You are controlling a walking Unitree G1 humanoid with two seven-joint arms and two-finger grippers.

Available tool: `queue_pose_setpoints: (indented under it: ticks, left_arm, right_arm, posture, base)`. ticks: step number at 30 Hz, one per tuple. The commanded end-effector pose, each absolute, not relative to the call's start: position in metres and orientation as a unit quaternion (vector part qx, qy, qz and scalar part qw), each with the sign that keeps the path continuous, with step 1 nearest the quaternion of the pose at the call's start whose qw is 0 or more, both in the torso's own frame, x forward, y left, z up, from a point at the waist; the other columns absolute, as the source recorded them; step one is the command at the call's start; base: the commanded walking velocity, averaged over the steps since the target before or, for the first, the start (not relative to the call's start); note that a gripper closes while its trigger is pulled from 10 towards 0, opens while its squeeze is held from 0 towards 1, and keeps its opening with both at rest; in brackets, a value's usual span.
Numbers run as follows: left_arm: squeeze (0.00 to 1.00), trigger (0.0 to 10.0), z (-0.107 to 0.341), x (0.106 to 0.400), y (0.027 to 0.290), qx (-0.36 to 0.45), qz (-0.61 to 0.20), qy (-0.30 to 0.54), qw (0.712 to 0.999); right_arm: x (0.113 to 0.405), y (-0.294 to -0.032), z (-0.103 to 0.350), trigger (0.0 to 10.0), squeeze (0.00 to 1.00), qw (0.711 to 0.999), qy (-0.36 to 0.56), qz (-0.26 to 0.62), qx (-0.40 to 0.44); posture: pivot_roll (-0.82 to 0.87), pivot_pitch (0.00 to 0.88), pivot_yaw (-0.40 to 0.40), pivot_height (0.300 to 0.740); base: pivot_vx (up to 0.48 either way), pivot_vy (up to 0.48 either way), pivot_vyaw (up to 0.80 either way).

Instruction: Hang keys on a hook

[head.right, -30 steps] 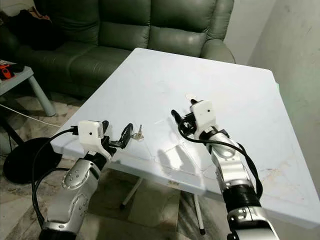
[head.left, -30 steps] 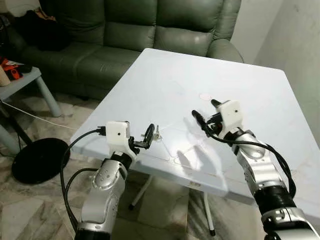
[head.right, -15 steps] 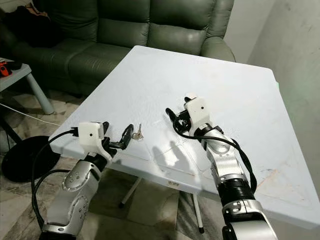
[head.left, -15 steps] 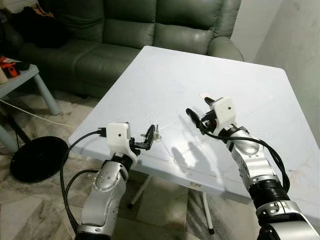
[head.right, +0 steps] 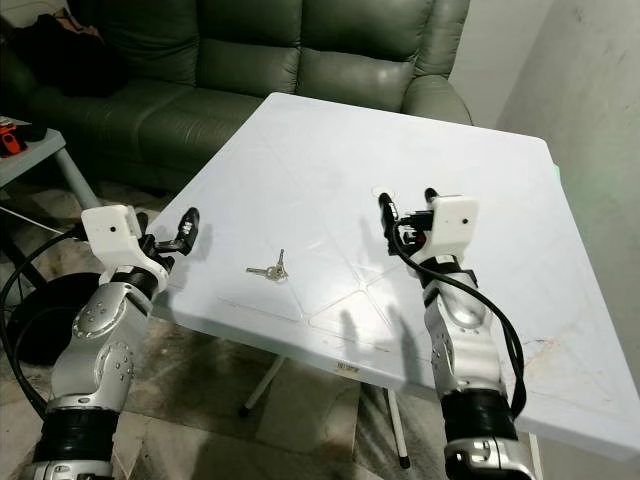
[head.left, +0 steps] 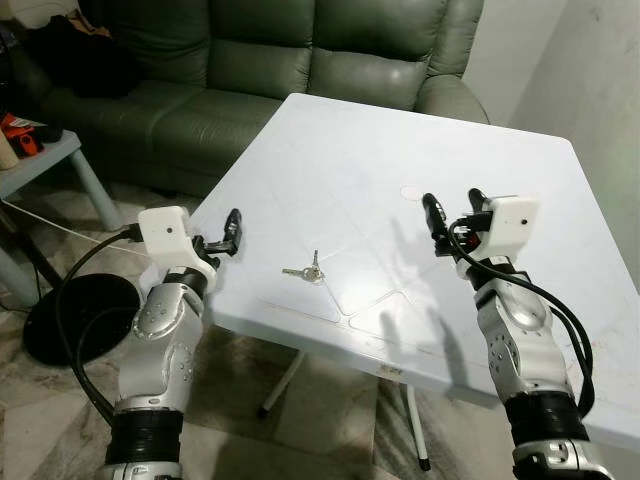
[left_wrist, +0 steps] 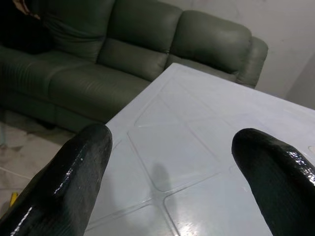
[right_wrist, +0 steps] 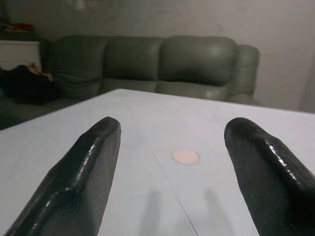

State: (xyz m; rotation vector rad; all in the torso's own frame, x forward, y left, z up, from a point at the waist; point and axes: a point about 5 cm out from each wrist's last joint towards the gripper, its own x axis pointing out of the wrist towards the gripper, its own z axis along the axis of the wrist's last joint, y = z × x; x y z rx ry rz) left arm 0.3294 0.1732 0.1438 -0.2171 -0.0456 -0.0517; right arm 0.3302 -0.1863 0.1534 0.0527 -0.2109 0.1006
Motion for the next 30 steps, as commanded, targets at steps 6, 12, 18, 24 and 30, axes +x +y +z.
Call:
queue_pose_setpoints:
  ticks: [6,12,18,24,30]
  left_arm:
    - [0.00,10.0,0.138,0.335,0.175,-0.111,-0.028,-0.010,0.993]
    - [0.00,10.0,0.140,0.340,0.176,-0.116,-0.037,-0.011,0.992]
    - [0.00,10.0,0.142,0.342,0.176,-0.120,-0.039,-0.014,0.992]
    - [0.00,10.0,0.140,0.342,0.176,-0.124,-0.038,-0.015,0.991]
    - [0.00,10.0,0.140,0.342,0.176,-0.125,-0.037,-0.015,0.991]
  right_arm:
    - [0.323,-0.190,0.151,10.0,0.00,0.994,-0.100,0.019,0.029]
    - [0.322,-0.185,0.153,10.0,0.00,0.994,-0.102,0.017,0.026]
    - [0.321,-0.184,0.153,10.0,0.00,0.995,-0.099,0.018,0.025]
    - [0.320,-0.183,0.152,10.0,0.00,0.995,-0.094,0.021,0.023]
    - [0.320,-0.182,0.152,10.0,0.00,0.995,-0.092,0.023,0.022]
  posture:
    - [0.00,0.000,-0.027,0.740]
    - [-0.01,0.000,-0.012,0.740]
    - [0.00,0.000,-0.014,0.740]
    - [0.00,0.000,-0.022,0.740]
    - [0.00,0.000,-0.024,0.740]
  base:
    - [0.000,0.000,0.00]
    - [0.000,0.000,0.00]
    - [0.000,0.089,0.00]
    - [0.000,0.287,0.00]
    - [0.000,0.348,0.00]
